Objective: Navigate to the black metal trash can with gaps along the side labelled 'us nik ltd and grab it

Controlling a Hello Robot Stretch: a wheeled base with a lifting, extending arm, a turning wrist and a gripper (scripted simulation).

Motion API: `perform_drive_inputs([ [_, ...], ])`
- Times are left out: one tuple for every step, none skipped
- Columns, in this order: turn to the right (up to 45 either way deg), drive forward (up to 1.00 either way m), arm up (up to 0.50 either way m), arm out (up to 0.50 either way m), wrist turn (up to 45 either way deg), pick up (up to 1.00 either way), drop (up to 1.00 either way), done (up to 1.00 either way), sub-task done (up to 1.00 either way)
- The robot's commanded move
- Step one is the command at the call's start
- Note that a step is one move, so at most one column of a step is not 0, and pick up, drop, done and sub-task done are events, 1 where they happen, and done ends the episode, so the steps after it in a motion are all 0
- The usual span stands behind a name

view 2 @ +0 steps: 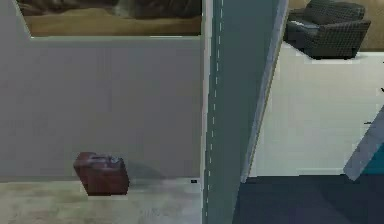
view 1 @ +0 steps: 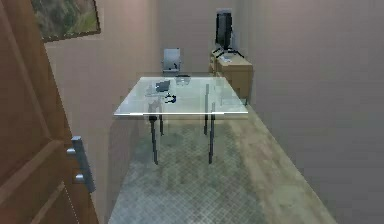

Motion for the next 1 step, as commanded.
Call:
perform_drive_inputs([
  [27.0,0.00,0.00,0.00,0.0,0.00,0.00,0.00,0.00],
])
